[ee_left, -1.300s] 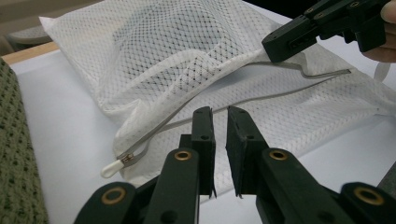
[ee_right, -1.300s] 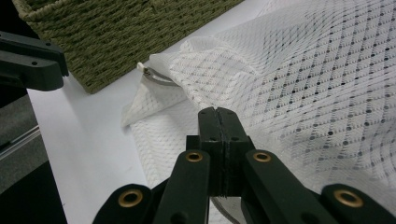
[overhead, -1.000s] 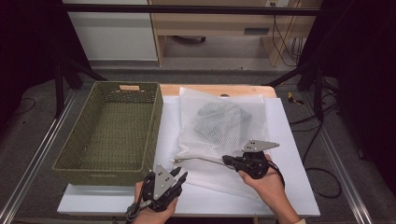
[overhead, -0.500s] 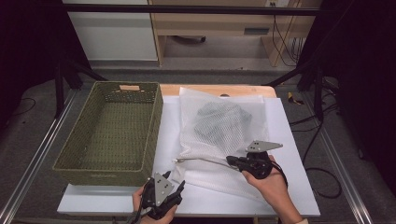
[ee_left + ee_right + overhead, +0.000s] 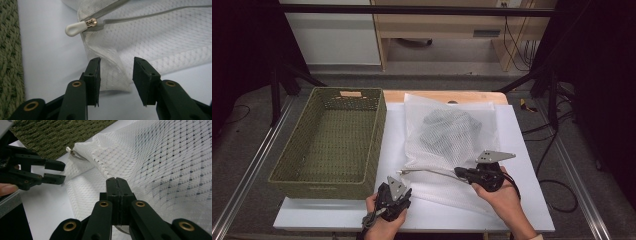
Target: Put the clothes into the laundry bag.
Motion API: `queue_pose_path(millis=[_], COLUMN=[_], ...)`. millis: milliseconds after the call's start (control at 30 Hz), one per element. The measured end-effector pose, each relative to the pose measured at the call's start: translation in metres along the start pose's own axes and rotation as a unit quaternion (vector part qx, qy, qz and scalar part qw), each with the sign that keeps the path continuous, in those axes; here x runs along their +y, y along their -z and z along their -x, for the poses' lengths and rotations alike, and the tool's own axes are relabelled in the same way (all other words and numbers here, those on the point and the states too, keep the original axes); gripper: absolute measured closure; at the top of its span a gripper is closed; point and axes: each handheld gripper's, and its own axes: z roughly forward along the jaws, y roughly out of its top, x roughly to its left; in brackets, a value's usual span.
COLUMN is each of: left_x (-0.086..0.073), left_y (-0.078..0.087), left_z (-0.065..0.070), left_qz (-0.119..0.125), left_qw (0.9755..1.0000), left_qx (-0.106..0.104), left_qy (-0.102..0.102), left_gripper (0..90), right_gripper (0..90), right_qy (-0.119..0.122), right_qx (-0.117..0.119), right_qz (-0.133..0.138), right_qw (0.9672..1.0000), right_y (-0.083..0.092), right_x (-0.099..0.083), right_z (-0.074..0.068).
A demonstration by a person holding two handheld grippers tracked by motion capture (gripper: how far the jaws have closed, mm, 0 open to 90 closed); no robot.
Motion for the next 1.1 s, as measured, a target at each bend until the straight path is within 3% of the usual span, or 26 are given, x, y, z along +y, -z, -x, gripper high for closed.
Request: queue_pose_path(millis=[100,200,333,467,533,667,933,1067,1100], left_x=[0.0,0.001,0.001,-0.001,-0.004,-0.008,-0.023,-0.031,-0.033], left_y=[-0.005,-0.007,-0.004,0.005,0.02,0.036,0.056,0.059,0.059], left_z=[0.0,-0.001,-0.007,-0.01,-0.012,-0.012,-0.005,-0.001,-0.003], left_qz=[-0.008,-0.009,-0.006,0.006,0.021,0.024,0.001,-0.007,-0.009], left_qw=[0.9999,0.9999,0.9999,0.9998,0.999,0.9984,0.9977,0.9972,0.997], left_qx=[-0.006,-0.009,-0.015,-0.018,-0.031,-0.044,-0.067,-0.074,-0.077], left_qy=[0.001,0.0,0.0,0.008,0.024,0.026,0.003,-0.004,0.002], left_gripper=[60.6,70.1,89.2,89.7,89.8,89.8,90.0,89.9,89.9], right_gripper=[90.0,90.0,90.0,90.0,90.0,90.0,90.0,90.0,90.0], right_qy=[-0.002,-0.001,0.0,0.0,0.003,0.012,0.023,0.03,0.032], right_qx=[0.0,0.001,0.0,0.0,-0.001,-0.001,-0.001,-0.001,-0.001], right_qz=[0.0,0.001,0.0,-0.002,-0.005,-0.012,-0.052,-0.069,-0.074], right_qw=[1.0,1.0,1.0,1.0,1.0,0.9999,0.9984,0.9972,0.9967], right_y=[0.0,0.0,0.0,-0.001,-0.003,-0.005,-0.01,-0.014,-0.015], right_x=[0.0,0.0,0.0,0.0,-0.001,-0.002,-0.013,-0.022,-0.024], right_z=[-0.001,-0.001,0.0,0.001,0.001,-0.001,-0.009,-0.012,-0.013])
